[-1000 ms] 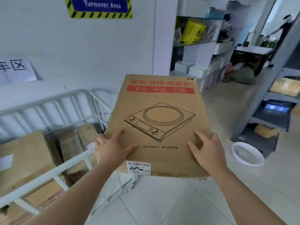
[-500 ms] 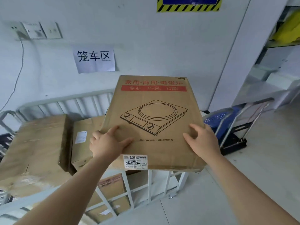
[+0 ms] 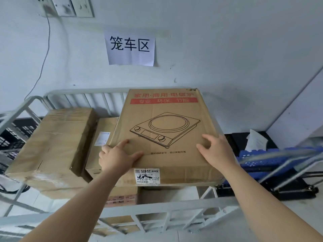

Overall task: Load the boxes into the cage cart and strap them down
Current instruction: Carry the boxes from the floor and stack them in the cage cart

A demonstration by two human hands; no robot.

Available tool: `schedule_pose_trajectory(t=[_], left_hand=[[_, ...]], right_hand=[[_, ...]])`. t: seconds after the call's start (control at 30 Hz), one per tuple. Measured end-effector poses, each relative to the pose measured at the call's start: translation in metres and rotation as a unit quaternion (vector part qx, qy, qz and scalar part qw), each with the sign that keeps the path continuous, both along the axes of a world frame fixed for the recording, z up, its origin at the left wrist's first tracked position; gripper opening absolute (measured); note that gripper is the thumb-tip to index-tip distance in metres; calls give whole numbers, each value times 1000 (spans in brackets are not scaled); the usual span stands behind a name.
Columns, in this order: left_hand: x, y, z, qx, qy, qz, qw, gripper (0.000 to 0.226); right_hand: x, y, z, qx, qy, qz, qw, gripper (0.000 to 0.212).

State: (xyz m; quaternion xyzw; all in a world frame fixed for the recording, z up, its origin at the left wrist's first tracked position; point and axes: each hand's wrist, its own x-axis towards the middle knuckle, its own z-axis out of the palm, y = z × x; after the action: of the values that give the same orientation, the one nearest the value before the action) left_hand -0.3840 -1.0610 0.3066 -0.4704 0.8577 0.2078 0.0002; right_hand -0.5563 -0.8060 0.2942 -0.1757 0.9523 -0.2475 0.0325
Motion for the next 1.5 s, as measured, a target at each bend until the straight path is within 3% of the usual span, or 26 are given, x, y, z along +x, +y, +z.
schedule_pose_trajectory(t=[0.5,0.93,1.5], left_hand=[[-111,-50,-100,108,-52,-8,993,78],[-185,-59,-225,178,-98,6,979,72],[-227,-82,-382,163,-168,20,972,78]], right_hand=[[-108,-48,-100,58,-59,5,997,54],[-185,-62,-243,74,-76,22,994,50],[-220,-101,-399,75,-75,38,994,54]])
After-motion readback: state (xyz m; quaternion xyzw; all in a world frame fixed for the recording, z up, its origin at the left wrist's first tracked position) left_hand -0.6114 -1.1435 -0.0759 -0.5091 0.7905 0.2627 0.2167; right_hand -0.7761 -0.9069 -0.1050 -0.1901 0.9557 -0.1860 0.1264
